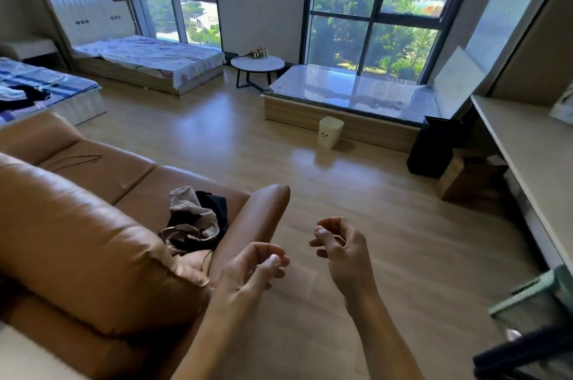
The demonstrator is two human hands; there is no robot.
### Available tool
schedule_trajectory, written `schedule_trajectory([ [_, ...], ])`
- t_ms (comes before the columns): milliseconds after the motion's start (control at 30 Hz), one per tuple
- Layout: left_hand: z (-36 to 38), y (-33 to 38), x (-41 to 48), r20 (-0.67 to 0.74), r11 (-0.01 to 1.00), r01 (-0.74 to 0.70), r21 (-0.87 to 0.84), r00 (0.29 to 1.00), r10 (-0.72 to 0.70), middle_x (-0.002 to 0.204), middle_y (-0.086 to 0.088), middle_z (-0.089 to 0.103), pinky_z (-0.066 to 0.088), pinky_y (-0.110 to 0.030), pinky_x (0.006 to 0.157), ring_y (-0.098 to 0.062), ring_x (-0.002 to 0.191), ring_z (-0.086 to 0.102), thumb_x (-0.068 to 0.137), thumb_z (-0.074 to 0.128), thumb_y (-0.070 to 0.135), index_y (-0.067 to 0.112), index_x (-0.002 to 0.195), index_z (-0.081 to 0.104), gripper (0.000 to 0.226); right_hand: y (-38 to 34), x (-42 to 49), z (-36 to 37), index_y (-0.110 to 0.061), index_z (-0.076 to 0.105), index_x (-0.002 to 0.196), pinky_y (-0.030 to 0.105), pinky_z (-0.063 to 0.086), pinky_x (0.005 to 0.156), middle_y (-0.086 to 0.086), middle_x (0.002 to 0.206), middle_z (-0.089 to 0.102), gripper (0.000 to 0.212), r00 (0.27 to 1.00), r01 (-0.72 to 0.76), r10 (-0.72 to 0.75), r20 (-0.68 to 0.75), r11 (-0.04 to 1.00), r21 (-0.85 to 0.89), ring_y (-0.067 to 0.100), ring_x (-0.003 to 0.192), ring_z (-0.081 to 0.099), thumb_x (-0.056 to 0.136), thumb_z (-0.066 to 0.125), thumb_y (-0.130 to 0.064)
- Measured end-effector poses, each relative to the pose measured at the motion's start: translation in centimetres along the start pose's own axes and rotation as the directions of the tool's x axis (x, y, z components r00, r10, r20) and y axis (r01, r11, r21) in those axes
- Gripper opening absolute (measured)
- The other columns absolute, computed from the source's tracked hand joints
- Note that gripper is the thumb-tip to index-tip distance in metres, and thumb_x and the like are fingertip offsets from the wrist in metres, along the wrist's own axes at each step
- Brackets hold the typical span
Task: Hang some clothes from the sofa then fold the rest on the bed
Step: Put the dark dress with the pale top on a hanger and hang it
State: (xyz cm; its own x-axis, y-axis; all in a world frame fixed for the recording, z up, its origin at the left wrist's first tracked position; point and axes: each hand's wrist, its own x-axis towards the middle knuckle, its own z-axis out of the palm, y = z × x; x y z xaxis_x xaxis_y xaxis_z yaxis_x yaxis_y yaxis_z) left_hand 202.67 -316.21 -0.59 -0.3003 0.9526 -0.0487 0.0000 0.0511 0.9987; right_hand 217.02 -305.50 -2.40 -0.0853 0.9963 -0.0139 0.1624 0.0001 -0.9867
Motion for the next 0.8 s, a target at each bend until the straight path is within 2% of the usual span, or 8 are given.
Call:
schedule_trajectory([
  [133,2.5,-0.2,9.0,0.006,0.997,0.036,-0.061,0.999,-0.036,0.096,-0.004,0.076,0.045,-0.028,0.076,-0.015,0.088,0.069,0.065,0.061,0.060,0.034,0.087,0.074,0.036,0.5,8.8,1.0,-0.020,0.067,0.090,0.045,0.059,0.082,-0.001,0.084,0.072,0.007,0.999,0.003,-0.001,0.045,0.999,-0.038,0.013,0.078,0.072,0.096,0.063,-0.018],
  [233,4.0,-0.6,17.6,0.009,0.993,0.048,-0.106,0.999,-0.047,0.095,-0.008,0.076,0.046,-0.030,0.077,-0.017,0.086,0.069,0.064,0.065,0.058,0.022,0.090,0.074,0.045,1.4,17.0,1.9,-0.021,0.067,0.088,0.046,0.058,0.083,-0.003,0.082,0.072,0.009,0.999,0.001,0.002,0.053,0.998,-0.060,0.013,0.078,0.071,0.096,0.064,-0.017],
  [400,4.9,0.0,31.5,-0.028,0.994,0.026,-0.103,0.999,-0.029,0.094,-0.007,0.077,0.049,-0.038,0.082,-0.019,0.087,0.072,0.065,0.064,0.057,0.019,0.092,0.073,0.047,0.9,30.2,2.7,-0.019,0.067,0.089,0.045,0.059,0.083,-0.001,0.084,0.073,0.008,0.999,-0.017,0.020,0.033,0.995,-0.099,0.012,0.078,0.072,0.096,0.063,-0.019],
  [533,6.3,1.8,41.9,-0.025,0.997,0.037,-0.062,0.999,-0.039,0.097,-0.003,0.077,0.054,-0.049,0.093,-0.020,0.093,0.073,0.079,0.058,0.044,0.015,0.102,0.070,0.039,-0.8,40.2,2.9,-0.020,0.066,0.094,0.042,0.059,0.084,-0.001,0.088,0.072,0.006,1.000,-0.021,0.023,0.017,0.996,-0.088,0.010,0.080,0.071,0.097,0.062,-0.021],
  [800,11.2,2.9,60.6,-0.067,0.995,0.089,-0.052,0.994,-0.092,0.100,-0.006,0.076,0.051,-0.048,0.093,-0.024,0.096,0.070,0.079,0.054,0.040,0.009,0.107,0.068,0.045,-0.6,59.2,3.5,-0.020,0.065,0.097,0.042,0.059,0.083,0.000,0.092,0.071,0.005,0.999,-0.012,0.014,0.045,0.999,-0.043,0.014,0.083,0.071,0.099,0.060,-0.021],
])
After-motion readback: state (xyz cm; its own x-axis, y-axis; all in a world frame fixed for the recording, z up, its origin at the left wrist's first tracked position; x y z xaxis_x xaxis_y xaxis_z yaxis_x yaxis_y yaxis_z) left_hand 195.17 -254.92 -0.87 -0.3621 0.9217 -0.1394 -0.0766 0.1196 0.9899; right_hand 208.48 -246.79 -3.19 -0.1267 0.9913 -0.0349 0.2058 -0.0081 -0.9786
